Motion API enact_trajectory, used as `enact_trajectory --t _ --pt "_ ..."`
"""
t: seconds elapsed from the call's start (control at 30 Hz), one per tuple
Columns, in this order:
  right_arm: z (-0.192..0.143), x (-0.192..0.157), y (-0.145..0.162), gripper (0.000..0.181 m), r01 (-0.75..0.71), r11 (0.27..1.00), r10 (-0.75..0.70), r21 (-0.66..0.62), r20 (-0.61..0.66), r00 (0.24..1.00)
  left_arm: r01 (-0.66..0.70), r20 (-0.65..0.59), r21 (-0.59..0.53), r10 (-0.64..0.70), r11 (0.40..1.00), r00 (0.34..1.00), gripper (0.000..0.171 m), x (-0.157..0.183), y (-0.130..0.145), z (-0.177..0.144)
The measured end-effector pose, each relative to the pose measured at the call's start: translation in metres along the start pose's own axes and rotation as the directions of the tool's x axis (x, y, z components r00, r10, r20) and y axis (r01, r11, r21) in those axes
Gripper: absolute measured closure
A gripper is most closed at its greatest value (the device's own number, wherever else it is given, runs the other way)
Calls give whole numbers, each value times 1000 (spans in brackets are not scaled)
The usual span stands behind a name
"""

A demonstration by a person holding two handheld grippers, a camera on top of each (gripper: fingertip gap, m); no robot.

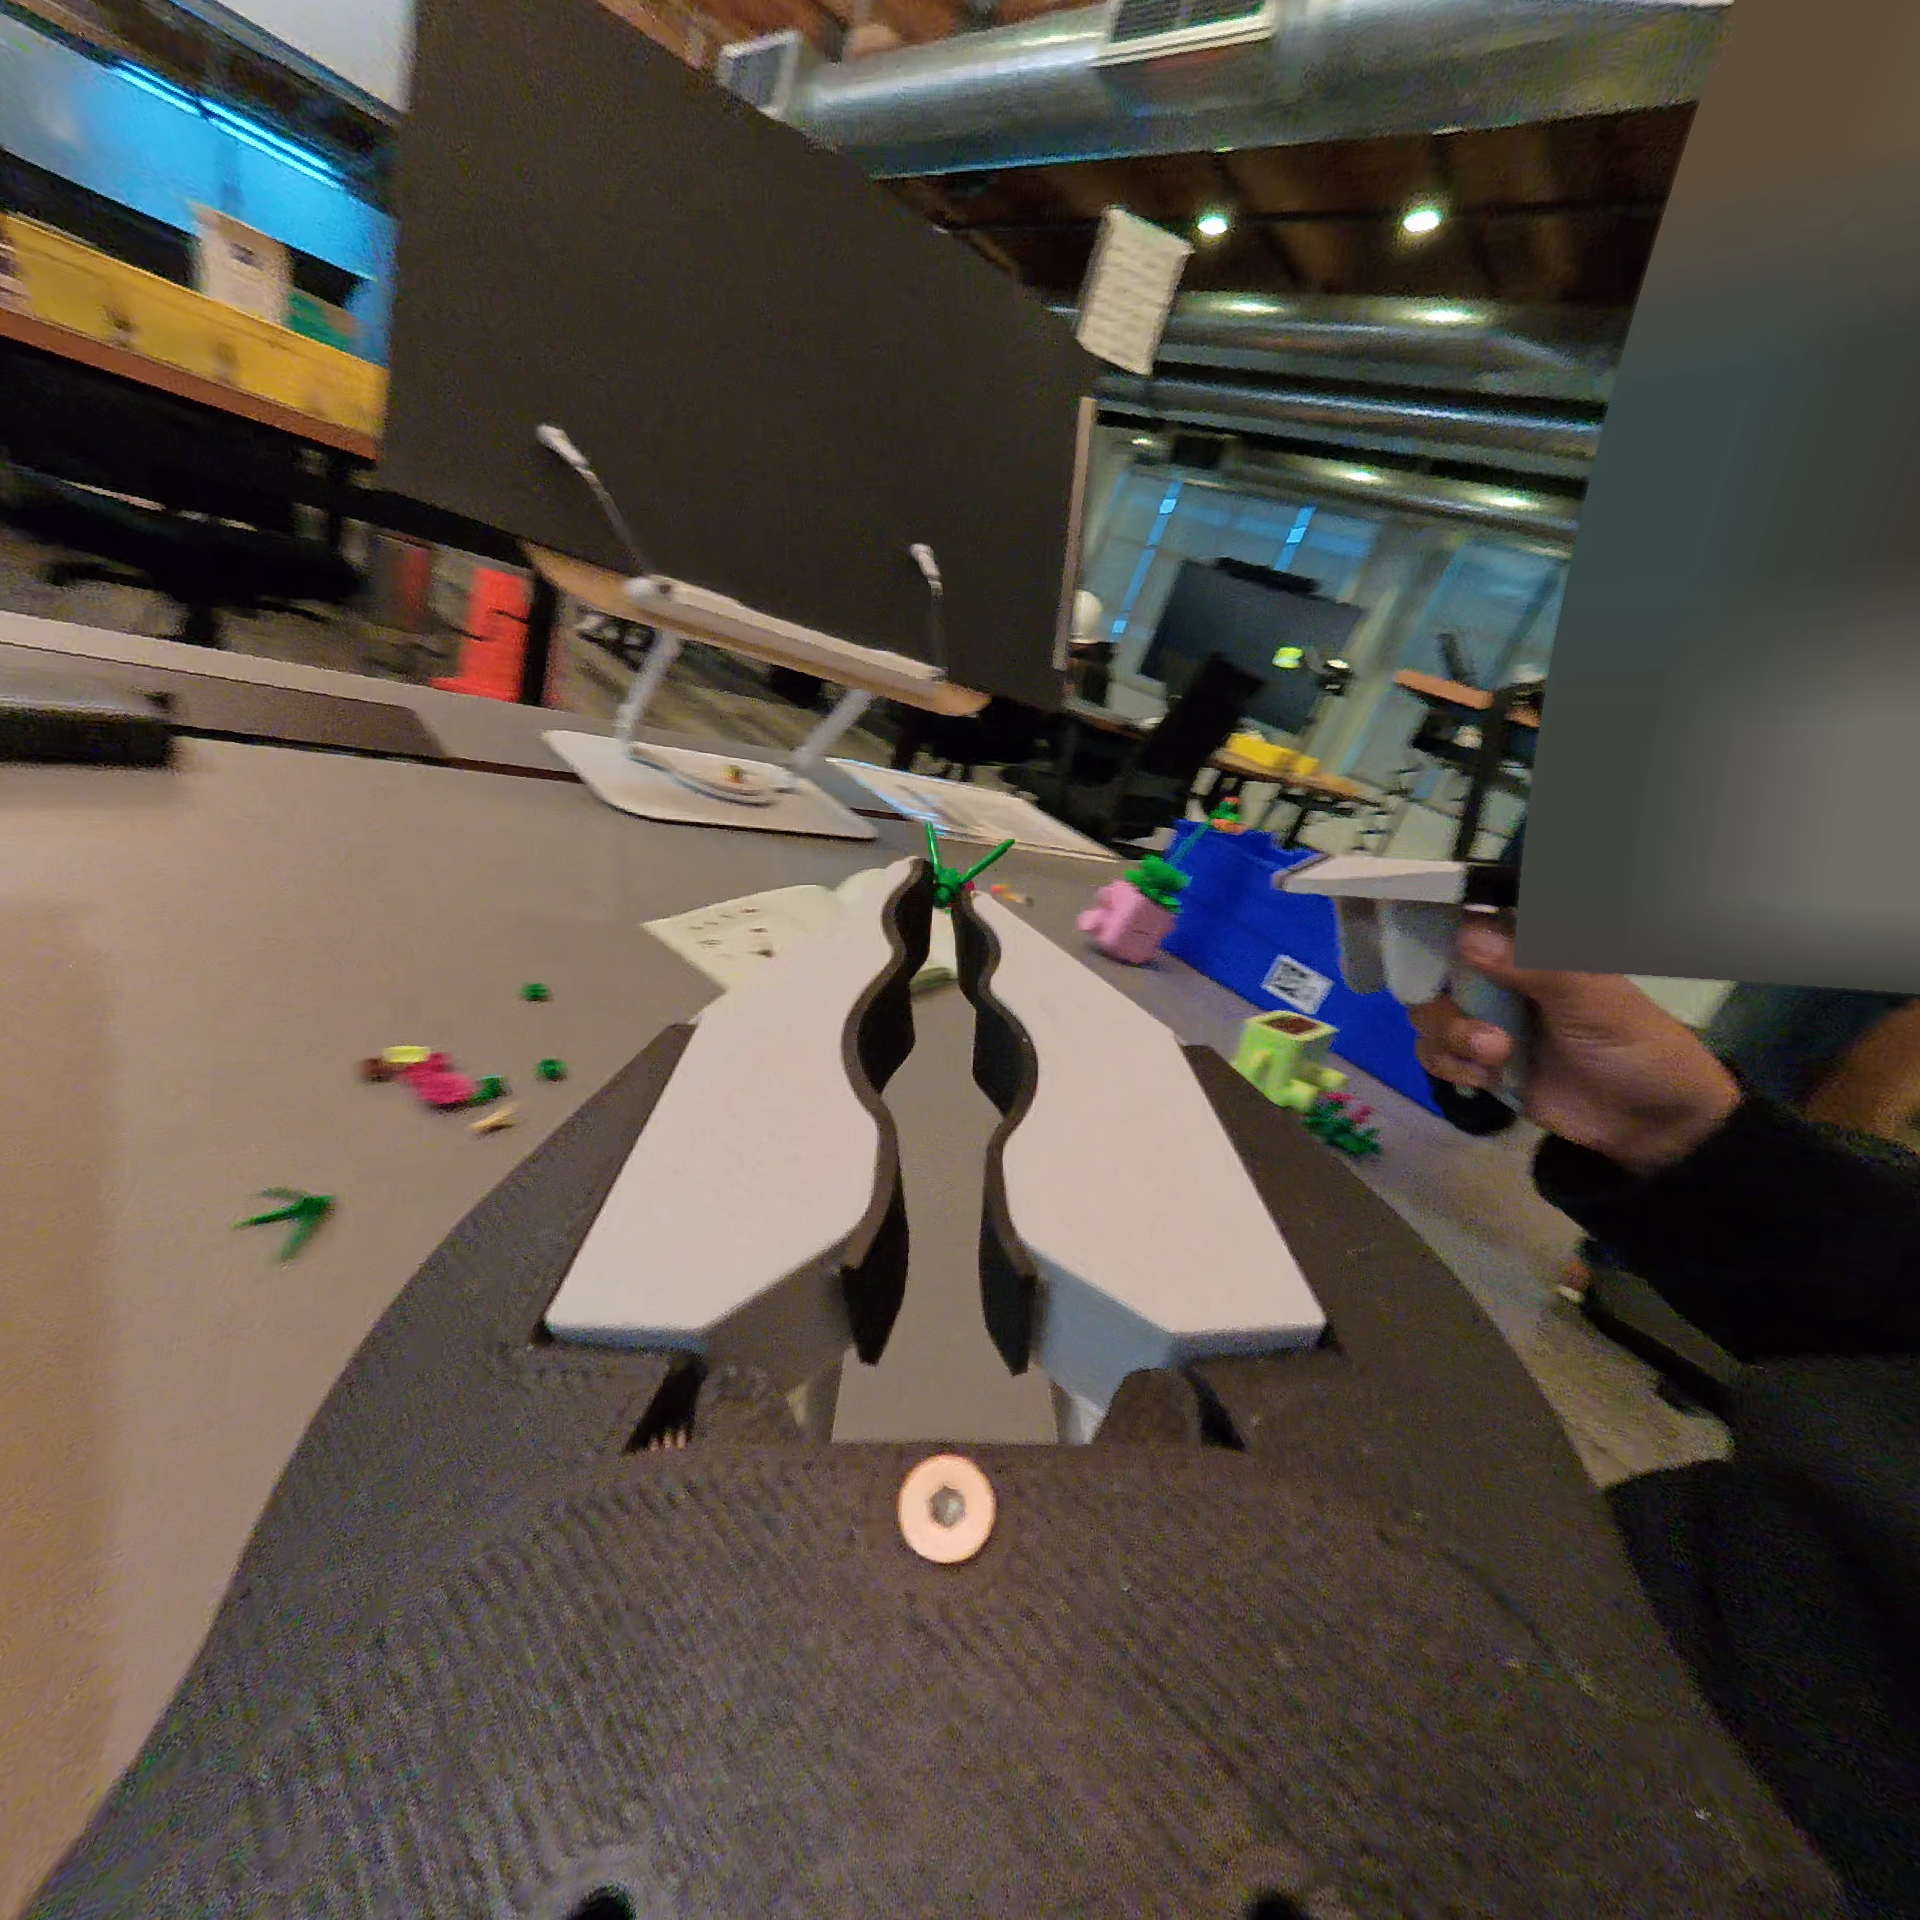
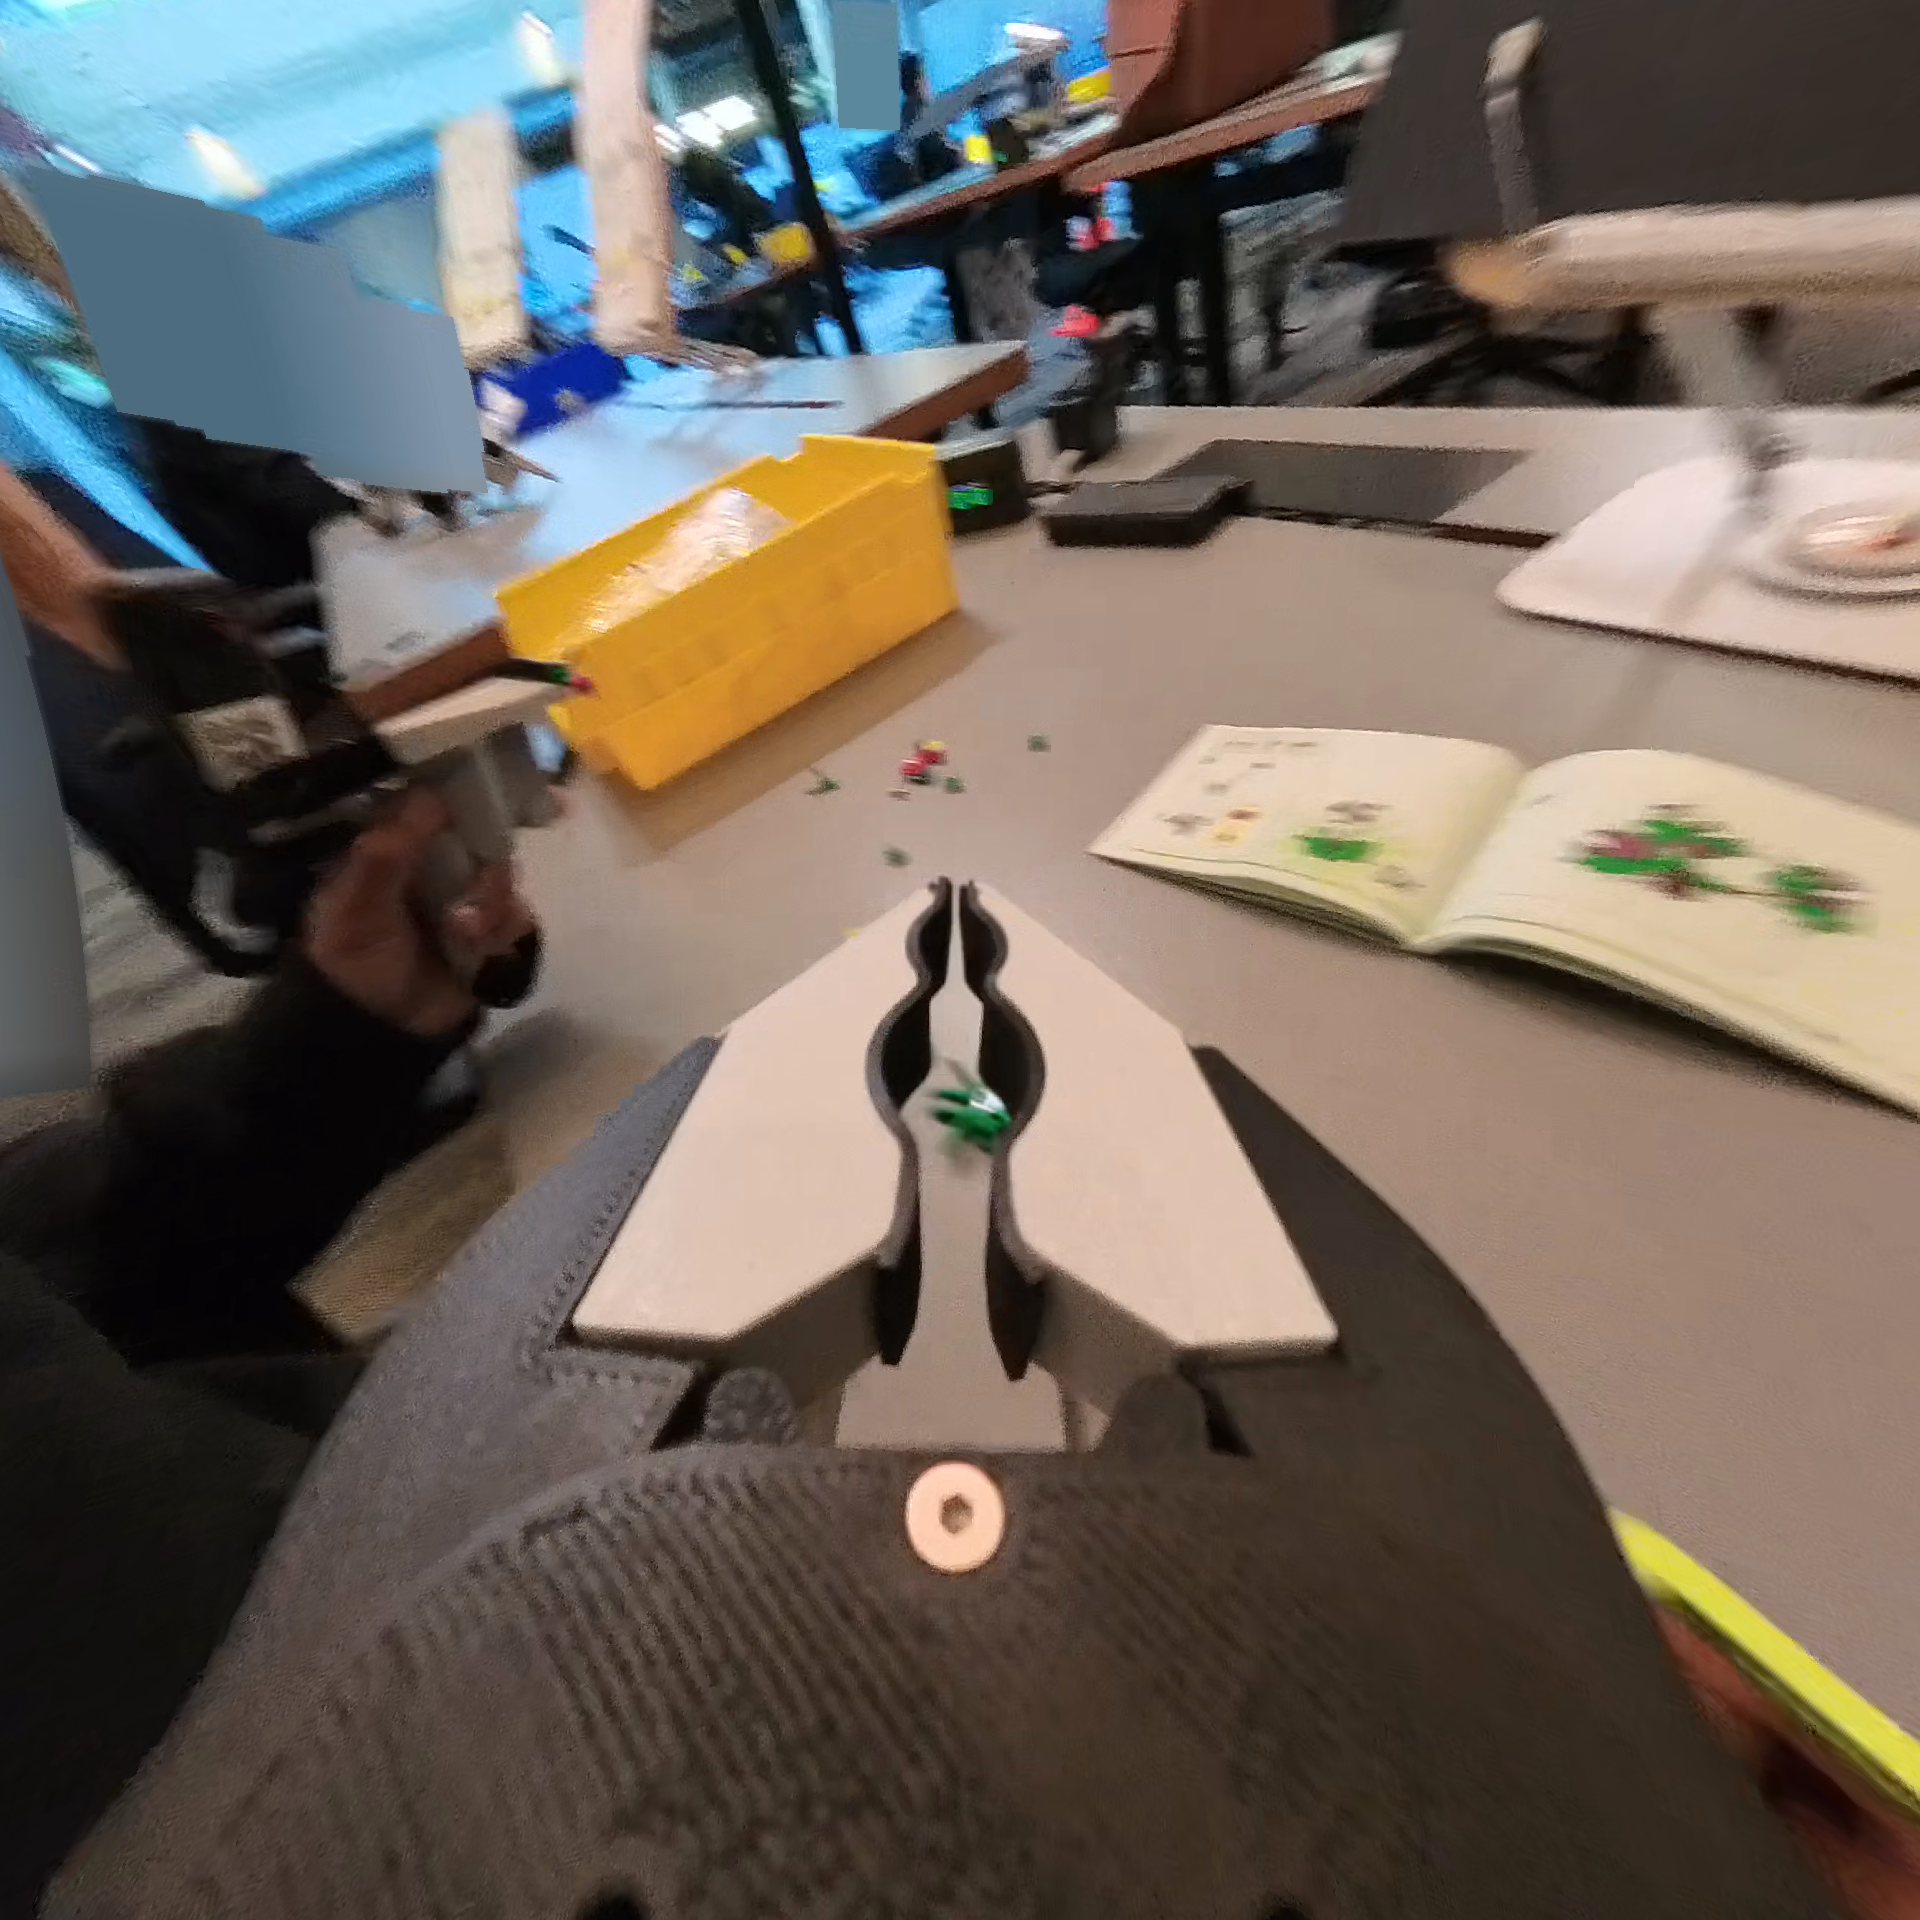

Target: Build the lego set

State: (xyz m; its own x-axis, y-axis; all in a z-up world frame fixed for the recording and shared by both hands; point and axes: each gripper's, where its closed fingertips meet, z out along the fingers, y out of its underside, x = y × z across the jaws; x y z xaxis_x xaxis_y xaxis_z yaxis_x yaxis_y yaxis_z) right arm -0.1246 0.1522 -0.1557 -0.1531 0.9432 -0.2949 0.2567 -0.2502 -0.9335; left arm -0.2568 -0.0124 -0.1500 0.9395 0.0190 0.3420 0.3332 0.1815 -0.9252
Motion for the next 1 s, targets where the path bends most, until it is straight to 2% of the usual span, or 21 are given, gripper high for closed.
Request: enact_trajectory --t 0.1,0.17,0.23,0.3,0.4,0.57,0.7,0.83,1.0 --pt "42 -55 15 179 -92 995 96 -29 212 973 -23 80 13 22 1000 997 171 -22 -9 -13" --pt "67 -82 29 176 -55 994 78 -91 272 959 -22 97 16 20 1000 995 170 -28 -11 -19" --pt "90 -97 42 173 46 987 -1 -156 277 961 -4 93 15 3 1000 996 170 -29 -10 -22" --pt "112 -94 49 170 153 964 -100 -218 234 967 9 81 5 -9 1000 997 170 -28 -7 -23" --pt "140 -84 50 167 235 926 -179 -295 203 963 16 71 -21 -15 1000 997 170 -25 -2 -24" --pt "167 -70 10 168 367 899 -329 -239 183 926 75 86 -58 -70 995 994 170 -29 7 -34" --pt "190 -59 -7 162 365 889 -328 -277 174 929 121 72 -46 -118 992 990 170 -32 7 -35" --pt "231 -45 14 164 324 853 -270 -409 187 945 142 58 -42 -139 989 989 170 -31 8 -34" --pt "271 -7 49 169 321 757 -312 -570 116 943 166 44 -39 -165 985 985 171 -32 8 -34"
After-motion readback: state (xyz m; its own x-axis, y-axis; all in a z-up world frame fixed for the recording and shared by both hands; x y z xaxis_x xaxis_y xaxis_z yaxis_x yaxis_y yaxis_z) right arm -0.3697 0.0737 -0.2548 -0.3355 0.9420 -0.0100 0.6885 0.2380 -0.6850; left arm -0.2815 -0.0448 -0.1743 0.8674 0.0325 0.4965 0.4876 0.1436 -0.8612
